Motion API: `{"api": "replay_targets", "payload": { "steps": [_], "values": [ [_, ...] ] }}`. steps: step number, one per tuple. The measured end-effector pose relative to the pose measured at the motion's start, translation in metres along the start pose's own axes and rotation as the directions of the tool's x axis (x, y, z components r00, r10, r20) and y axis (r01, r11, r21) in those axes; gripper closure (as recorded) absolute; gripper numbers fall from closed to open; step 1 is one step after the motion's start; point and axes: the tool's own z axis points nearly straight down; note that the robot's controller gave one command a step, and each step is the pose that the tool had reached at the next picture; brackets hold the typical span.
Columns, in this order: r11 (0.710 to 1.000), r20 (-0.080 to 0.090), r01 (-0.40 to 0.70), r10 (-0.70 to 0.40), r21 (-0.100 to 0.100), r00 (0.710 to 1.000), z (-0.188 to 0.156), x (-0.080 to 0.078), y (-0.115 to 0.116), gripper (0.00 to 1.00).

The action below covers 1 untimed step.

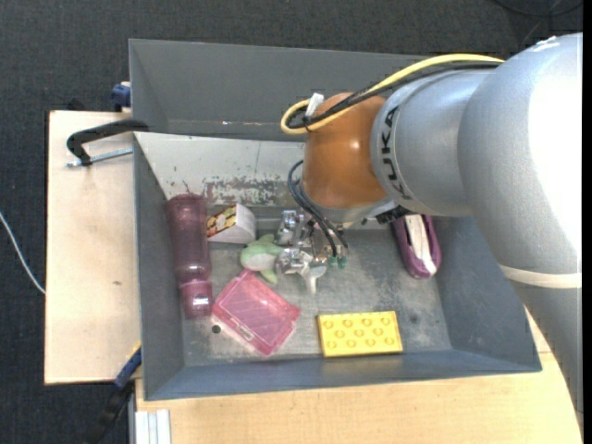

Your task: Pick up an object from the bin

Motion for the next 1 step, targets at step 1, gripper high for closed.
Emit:
{"api": "replay_targets", "payload": {
  "steps": [1],
  "values": [
    [1.0, -0.002, 0.024, -0.024, -0.002, 1.0, -0.1347, 0.0017, 0.0295, 1.0]
  ]
}}
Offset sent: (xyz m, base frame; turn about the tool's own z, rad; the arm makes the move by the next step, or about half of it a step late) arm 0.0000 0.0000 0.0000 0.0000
